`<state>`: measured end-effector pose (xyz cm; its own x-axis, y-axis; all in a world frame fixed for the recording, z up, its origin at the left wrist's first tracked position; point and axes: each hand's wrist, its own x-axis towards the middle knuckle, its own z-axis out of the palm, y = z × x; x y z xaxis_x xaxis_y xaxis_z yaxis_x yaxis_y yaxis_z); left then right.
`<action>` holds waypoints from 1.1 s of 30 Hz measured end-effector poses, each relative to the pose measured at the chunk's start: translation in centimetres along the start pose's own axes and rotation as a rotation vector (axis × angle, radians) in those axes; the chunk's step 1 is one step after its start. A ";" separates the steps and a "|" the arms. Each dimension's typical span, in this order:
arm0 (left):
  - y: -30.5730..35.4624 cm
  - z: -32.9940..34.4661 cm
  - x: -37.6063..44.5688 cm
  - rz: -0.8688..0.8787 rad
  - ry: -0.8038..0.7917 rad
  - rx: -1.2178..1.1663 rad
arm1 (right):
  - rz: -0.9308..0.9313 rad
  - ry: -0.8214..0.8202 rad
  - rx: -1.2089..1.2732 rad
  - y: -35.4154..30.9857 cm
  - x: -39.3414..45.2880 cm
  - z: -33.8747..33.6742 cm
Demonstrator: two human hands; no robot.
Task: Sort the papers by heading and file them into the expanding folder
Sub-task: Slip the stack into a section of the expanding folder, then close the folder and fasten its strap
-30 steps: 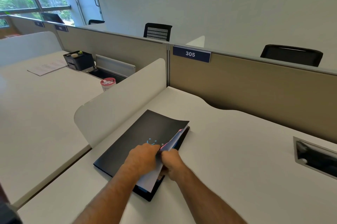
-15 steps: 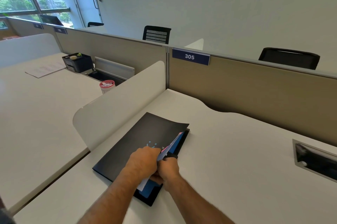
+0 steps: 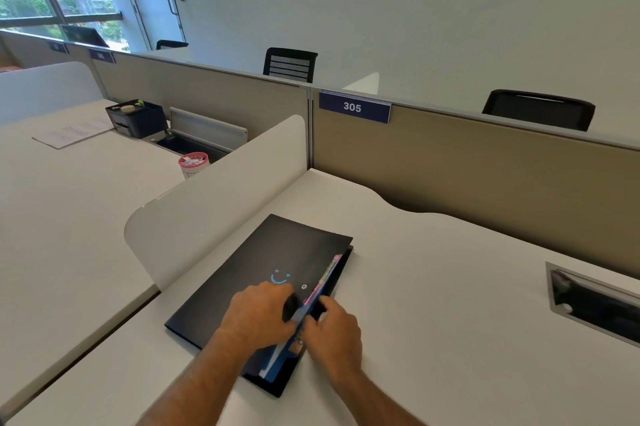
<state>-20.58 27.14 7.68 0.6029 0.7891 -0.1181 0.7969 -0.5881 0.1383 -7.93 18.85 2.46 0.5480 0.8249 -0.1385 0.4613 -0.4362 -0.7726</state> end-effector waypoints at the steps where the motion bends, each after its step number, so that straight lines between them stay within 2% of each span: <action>1: -0.2 0.2 -0.1 -0.004 0.000 0.005 | -0.007 0.005 -0.020 0.5 -0.1 -0.1; 3: -0.5 0.7 -0.1 -0.011 0.000 0.002 | -0.011 0.050 -0.045 1.2 -0.1 -0.5; 6: -1.3 1.2 0.1 -0.054 0.045 -0.038 | 0.010 0.170 0.090 1.6 0.2 -0.9; 11: -4.9 0.5 1.8 -0.247 0.166 -0.194 | 0.295 0.143 0.407 1.5 1.8 -1.5; 14: -7.1 0.3 2.8 -0.414 0.065 -0.161 | 0.319 0.109 0.425 1.8 2.3 -1.5; 16: -7.7 0.7 3.1 -0.479 -0.009 -0.198 | 0.244 0.048 0.282 1.9 2.6 -1.4; 18: -7.9 1.2 3.4 -0.499 -0.028 -0.209 | 0.208 0.032 0.122 1.5 2.9 -1.3; 21: -7.9 1.3 3.9 -0.528 -0.053 -0.176 | 0.185 0.054 0.063 1.1 3.2 -1.0; 30: -7.3 2.1 3.4 -0.546 -0.062 -0.167 | 0.267 0.081 0.473 2.0 3.3 -1.6; 33: -6.4 2.2 2.8 -0.541 -0.043 -0.181 | 0.286 0.094 0.526 2.3 2.6 -2.8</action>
<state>-23.90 32.68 4.30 0.1148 0.9593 -0.2579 0.9753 -0.0595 0.2126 -3.49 18.96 2.03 0.6695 0.6558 -0.3489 -0.1066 -0.3800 -0.9188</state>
